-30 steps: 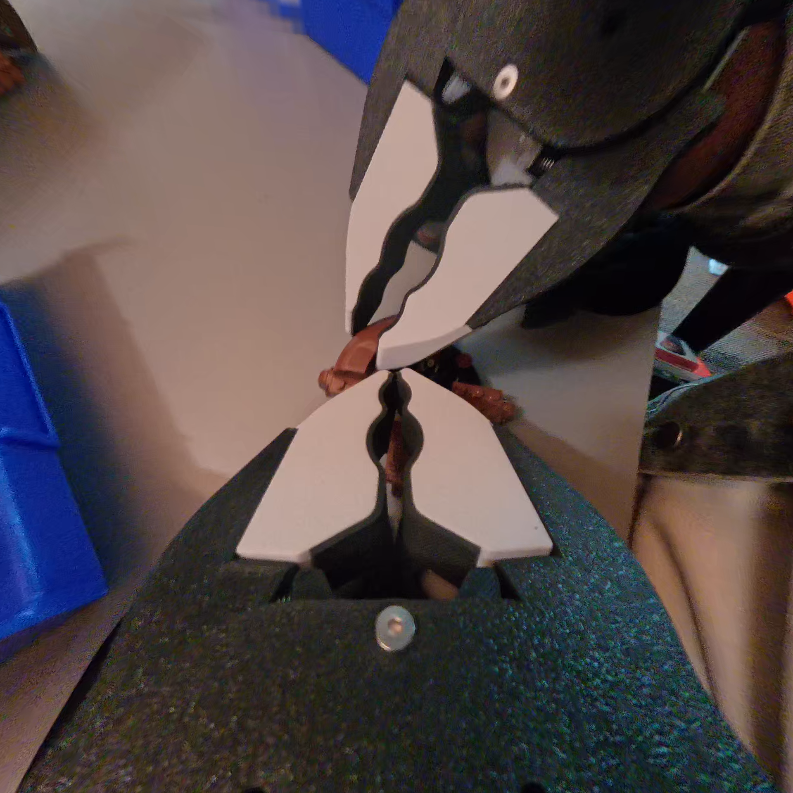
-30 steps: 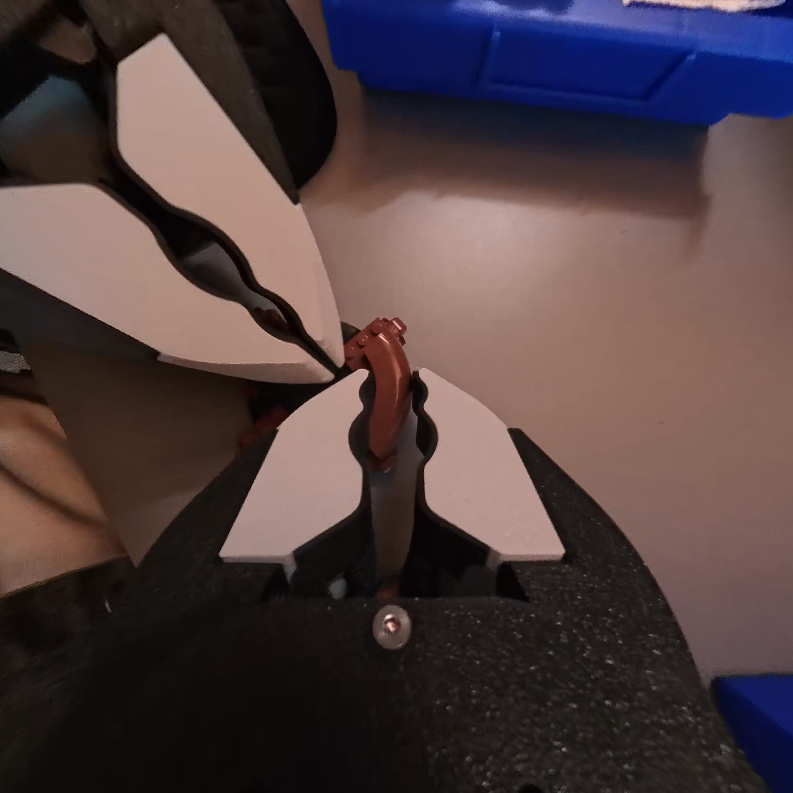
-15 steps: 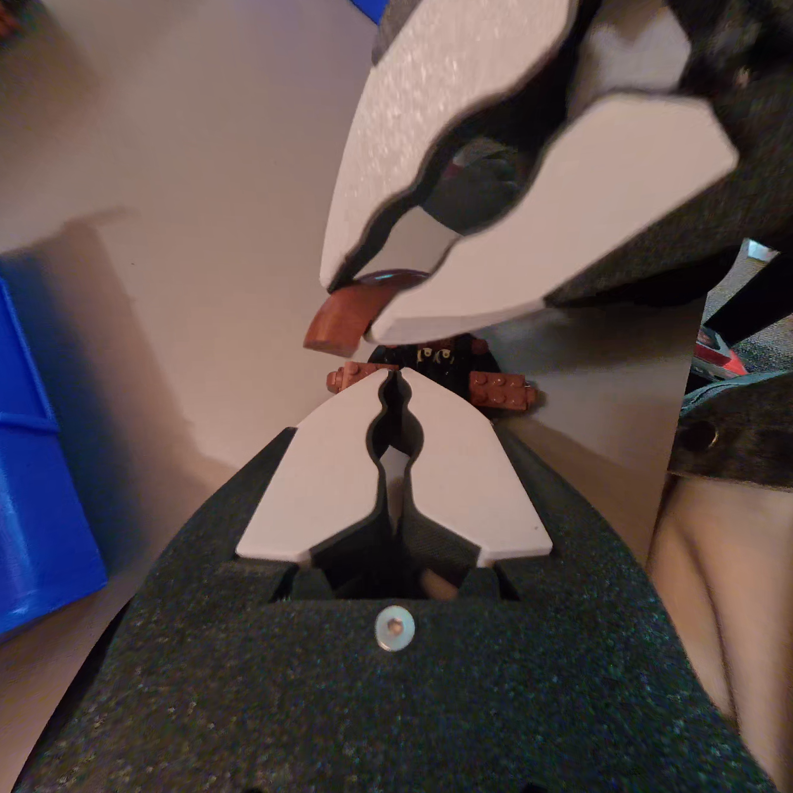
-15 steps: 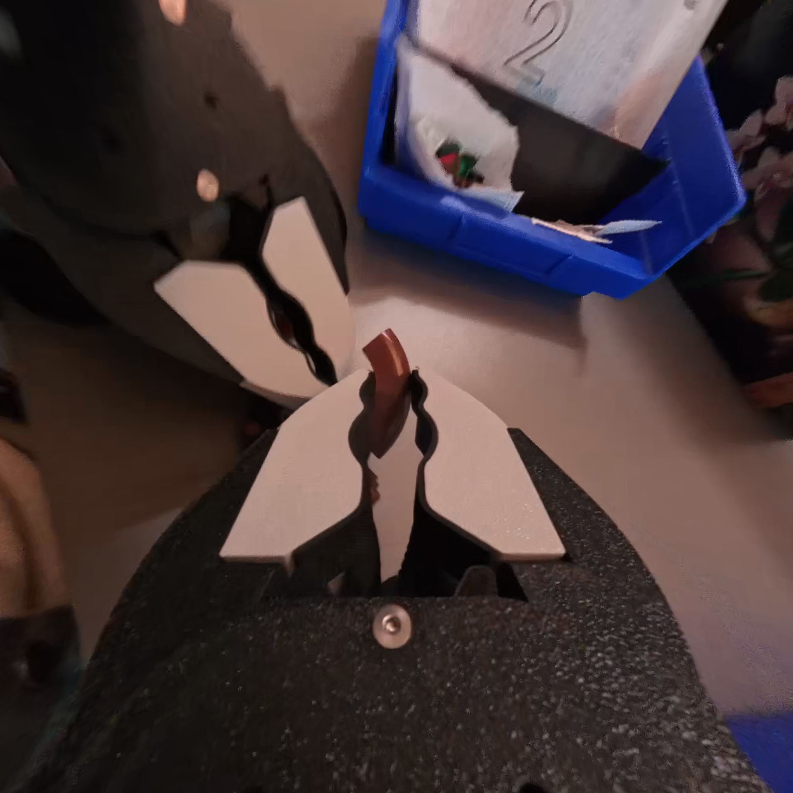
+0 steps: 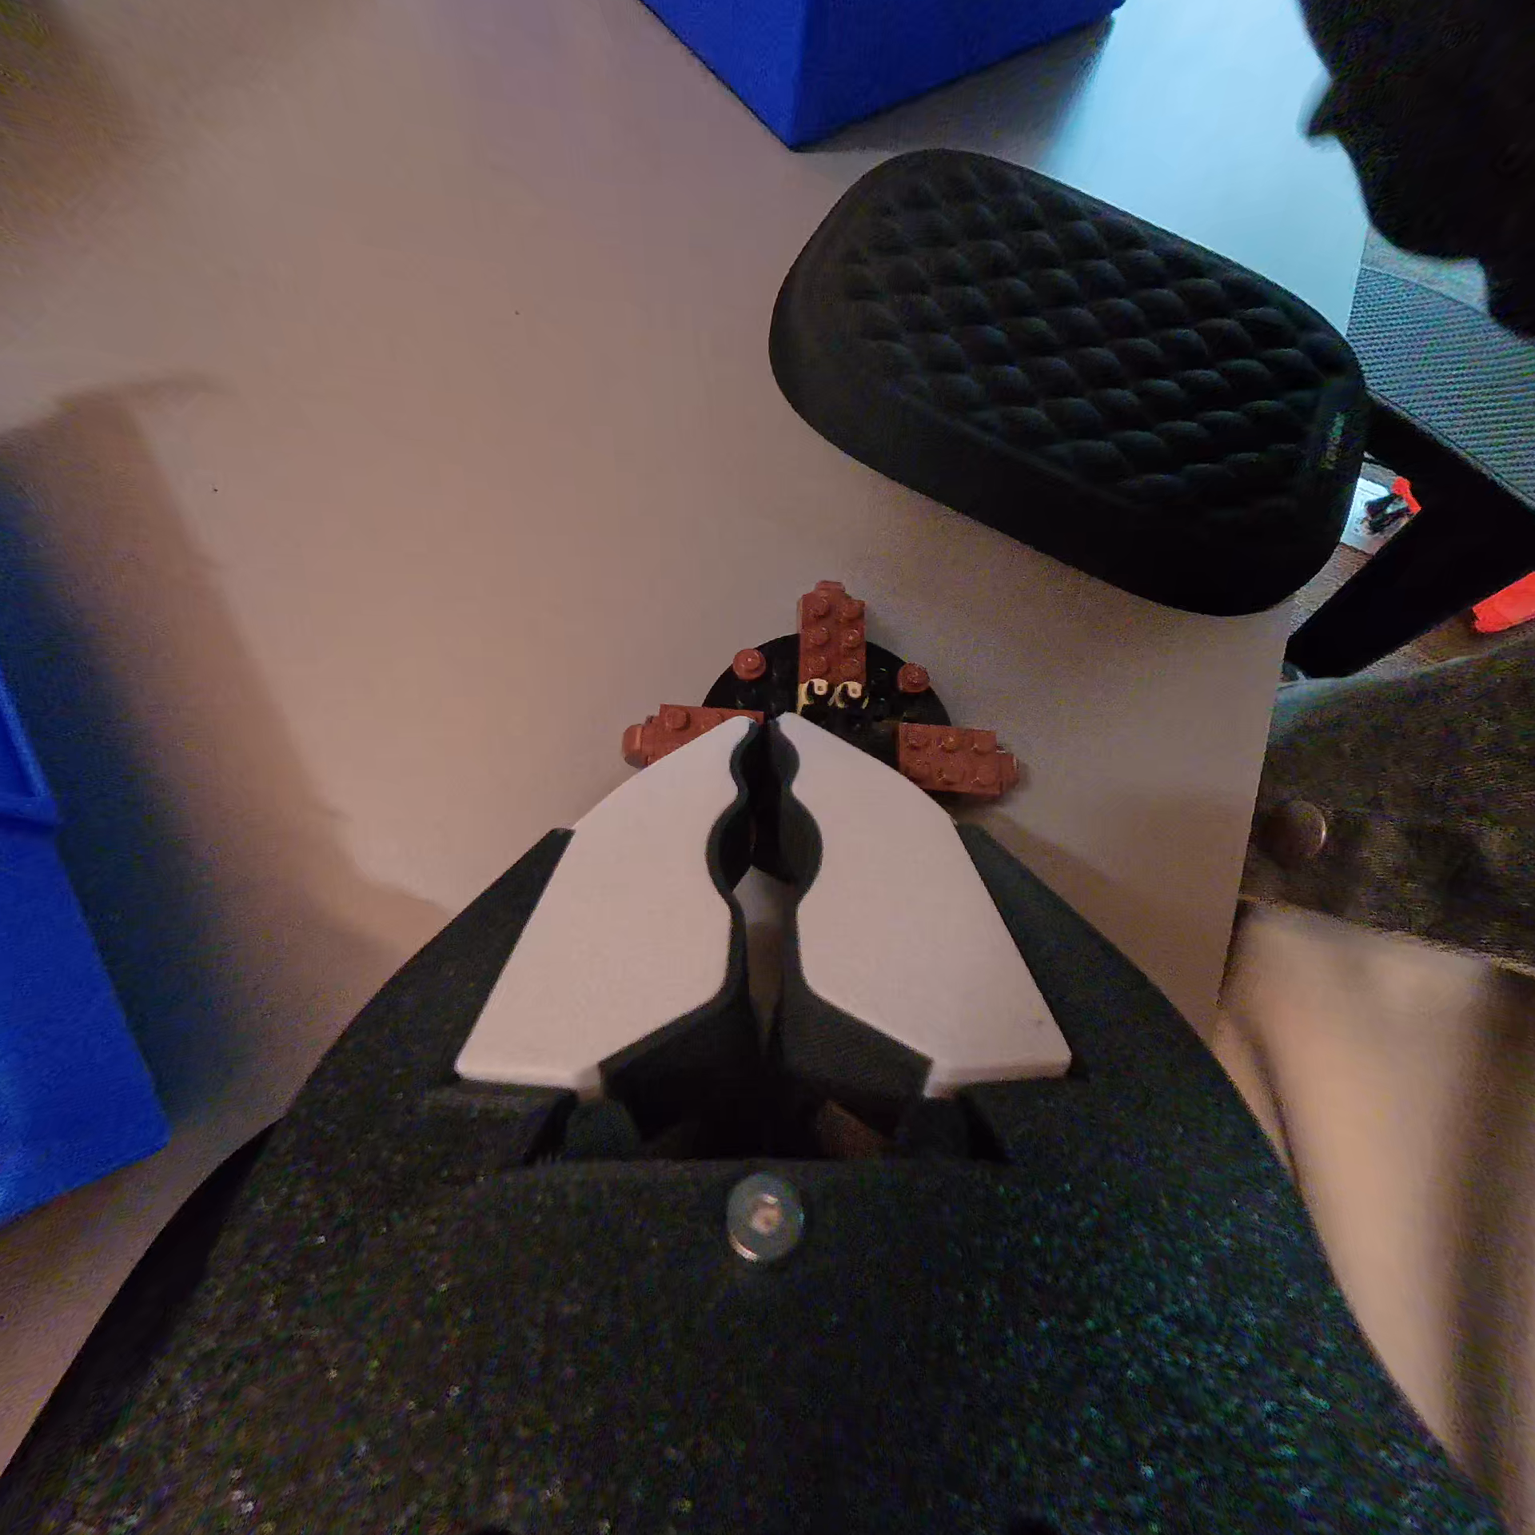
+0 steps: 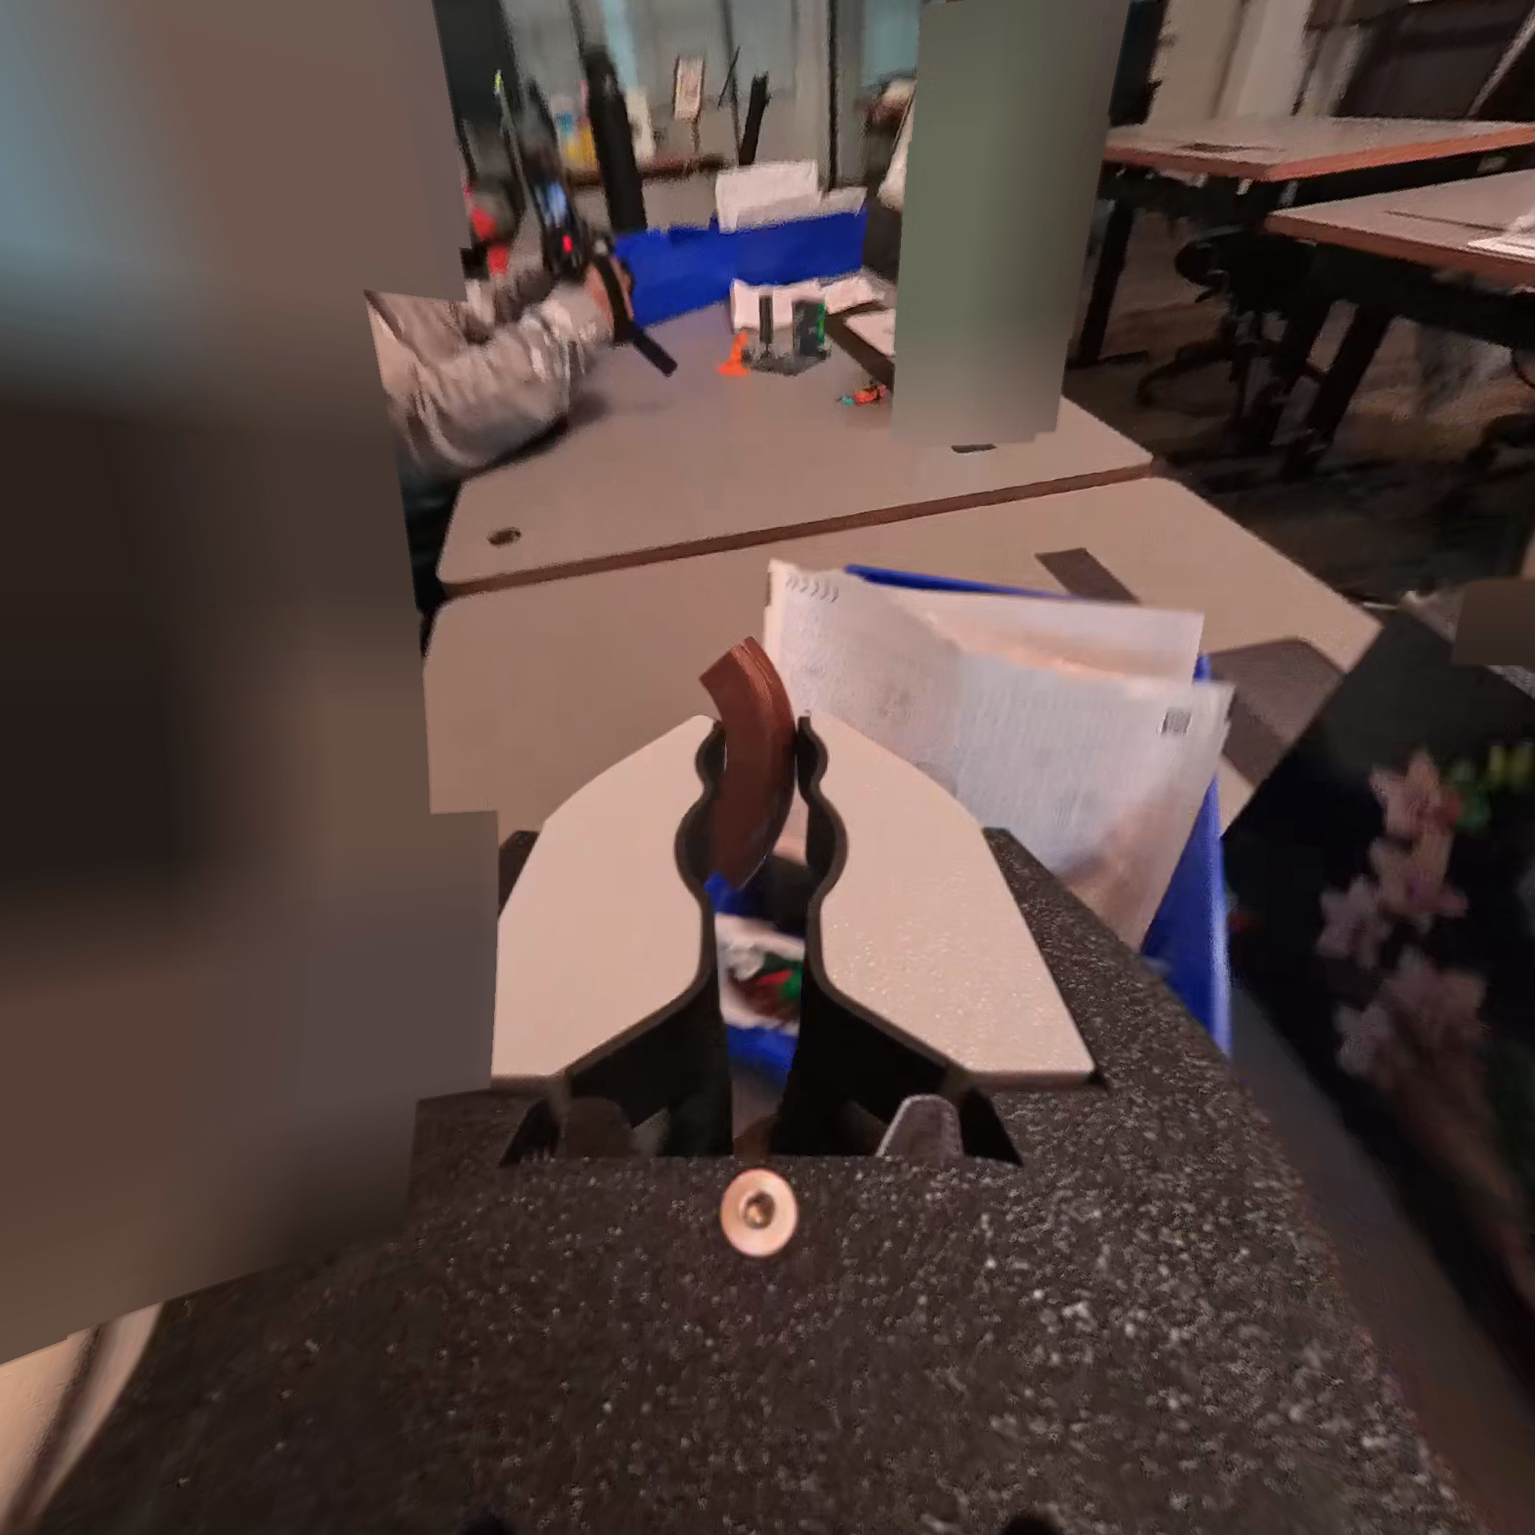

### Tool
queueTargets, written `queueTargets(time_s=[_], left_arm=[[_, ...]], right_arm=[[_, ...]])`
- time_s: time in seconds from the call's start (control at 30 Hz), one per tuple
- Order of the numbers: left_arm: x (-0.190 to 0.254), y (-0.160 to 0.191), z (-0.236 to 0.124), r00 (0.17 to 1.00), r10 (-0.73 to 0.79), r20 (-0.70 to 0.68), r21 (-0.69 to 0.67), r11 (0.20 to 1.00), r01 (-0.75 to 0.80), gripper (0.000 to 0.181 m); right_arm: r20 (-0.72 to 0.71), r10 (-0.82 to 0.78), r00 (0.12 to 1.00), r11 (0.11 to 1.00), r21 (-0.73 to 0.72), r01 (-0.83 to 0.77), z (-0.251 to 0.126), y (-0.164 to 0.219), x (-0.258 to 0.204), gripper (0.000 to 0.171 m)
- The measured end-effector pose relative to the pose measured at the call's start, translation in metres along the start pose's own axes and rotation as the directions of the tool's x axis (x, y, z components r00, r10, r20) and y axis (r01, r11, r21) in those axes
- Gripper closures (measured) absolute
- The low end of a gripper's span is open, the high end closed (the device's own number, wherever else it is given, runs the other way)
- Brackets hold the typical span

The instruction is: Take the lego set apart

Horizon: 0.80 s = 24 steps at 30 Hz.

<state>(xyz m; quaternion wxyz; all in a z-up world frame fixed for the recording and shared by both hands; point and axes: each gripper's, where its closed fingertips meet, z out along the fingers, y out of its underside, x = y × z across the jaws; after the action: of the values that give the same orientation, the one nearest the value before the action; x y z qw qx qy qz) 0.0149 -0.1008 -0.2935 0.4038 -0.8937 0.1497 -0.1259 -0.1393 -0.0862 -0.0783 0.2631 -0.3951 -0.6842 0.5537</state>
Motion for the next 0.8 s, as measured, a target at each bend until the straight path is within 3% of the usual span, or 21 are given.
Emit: queueTargets(time_s=[0.17, 0.33, 0.6, 0.7, 0.8], left_arm=[[0.001, -0.001, -0.002, 1.000, 0.012, 0.002, 0.014, 1.000, -0.012, 0.181], [0.002, -0.003, -0.003, 1.000, 0.000, -0.020, 0.028, 1.000, 0.001, 0.180], [0.002, -0.005, -0.005, 0.999, -0.008, -0.033, 0.046, 0.999, 0.010, 0.179], [0.002, -0.011, -0.011, 0.998, -0.032, -0.057, 0.105, 0.994, 0.038, 0.178], [-0.001, -0.023, -0.025, 0.990, -0.092, -0.107, 0.213, 0.970, 0.113, 0.176]], right_arm=[[-0.013, -0.176, 0.984, 0.961, -0.218, 0.169, 0.098, -0.010, 0.066, 0.155], [0.012, -0.003, 1.000, 0.904, -0.427, 0.007, 0.145, 0.017, 0.101, 0.153], [0.008, 0.015, 1.000, 0.914, -0.406, -0.010, 0.125, 0.009, 0.095, 0.127], [0.051, 0.002, 0.999, 0.946, -0.323, 0.015, 0.094, 0.001, 0.059, 0.127], [0.068, -0.033, 0.997, 0.947, -0.315, 0.053, 0.045, 0.027, 0.011, 0.129]])
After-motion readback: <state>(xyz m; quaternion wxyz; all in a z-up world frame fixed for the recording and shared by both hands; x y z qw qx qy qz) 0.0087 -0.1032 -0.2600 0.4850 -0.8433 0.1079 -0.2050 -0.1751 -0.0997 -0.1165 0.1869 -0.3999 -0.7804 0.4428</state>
